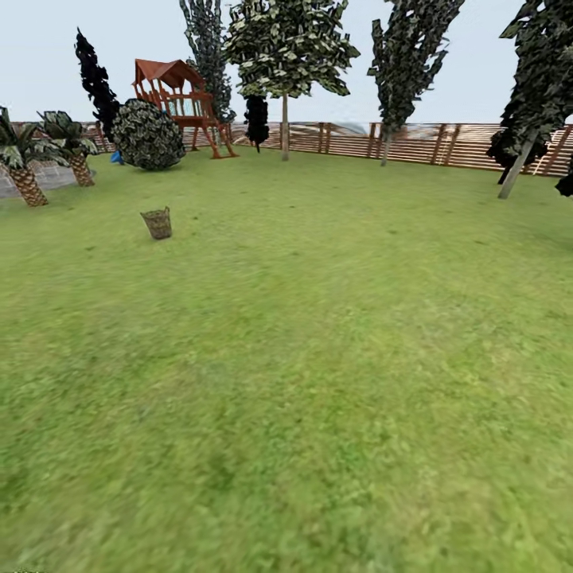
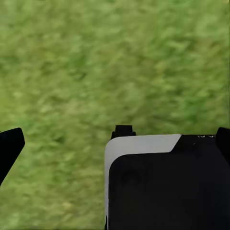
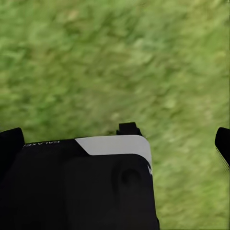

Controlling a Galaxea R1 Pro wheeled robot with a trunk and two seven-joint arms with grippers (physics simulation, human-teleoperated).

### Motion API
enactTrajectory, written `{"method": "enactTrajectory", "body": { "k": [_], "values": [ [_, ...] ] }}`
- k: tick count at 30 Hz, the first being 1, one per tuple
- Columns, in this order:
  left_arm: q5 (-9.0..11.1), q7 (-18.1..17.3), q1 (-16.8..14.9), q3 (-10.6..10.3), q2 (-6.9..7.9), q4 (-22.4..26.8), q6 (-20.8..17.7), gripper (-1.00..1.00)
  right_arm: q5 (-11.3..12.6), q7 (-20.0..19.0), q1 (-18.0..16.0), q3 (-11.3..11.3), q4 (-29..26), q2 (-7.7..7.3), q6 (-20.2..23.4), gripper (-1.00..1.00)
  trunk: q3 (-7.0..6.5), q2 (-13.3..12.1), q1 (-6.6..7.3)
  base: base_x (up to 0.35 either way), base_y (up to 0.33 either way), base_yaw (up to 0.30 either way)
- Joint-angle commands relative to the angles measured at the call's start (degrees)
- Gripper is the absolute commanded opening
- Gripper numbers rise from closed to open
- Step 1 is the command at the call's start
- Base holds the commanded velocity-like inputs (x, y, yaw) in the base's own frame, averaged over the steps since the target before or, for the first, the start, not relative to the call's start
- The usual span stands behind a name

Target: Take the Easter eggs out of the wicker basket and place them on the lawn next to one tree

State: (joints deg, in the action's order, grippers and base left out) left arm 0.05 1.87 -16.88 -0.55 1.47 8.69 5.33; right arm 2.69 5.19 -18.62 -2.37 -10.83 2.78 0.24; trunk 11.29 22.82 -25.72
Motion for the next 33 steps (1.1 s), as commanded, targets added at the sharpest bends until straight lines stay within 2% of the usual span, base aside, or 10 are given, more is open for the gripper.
{"method": "enactTrajectory", "body": {
  "k": [1, 22, 33],
  "values": [
    [0.0, 0.1, -0.1, -0.1, 0.00, -0.1, 0.2, 1.00, 0.3, 0.1, 0.0, -0.2, -0.1, 0.05, 0.0, 1.00, 0.12, 0.1, -0.06, 0.322, 0.000, 0.265],
    [-0.1, 0.1, 0.0, -0.1, 0.02, -0.1, 0.2, 1.00, 0.2, 0.1, 0.0, -0.2, -0.1, 0.21, -0.1, 1.00, 0.63, 0.1, -0.06, 0.322, -0.002, 0.265],
    [-0.1, 0.1, -0.1, -0.1, 0.00, -0.1, 0.2, 1.00, 0.2, 0.1, 0.0, -0.2, -0.1, 0.20, -0.2, 1.00, 0.90, 0.1, -0.06, 0.322, -0.118, 0.265]
  ]
}}
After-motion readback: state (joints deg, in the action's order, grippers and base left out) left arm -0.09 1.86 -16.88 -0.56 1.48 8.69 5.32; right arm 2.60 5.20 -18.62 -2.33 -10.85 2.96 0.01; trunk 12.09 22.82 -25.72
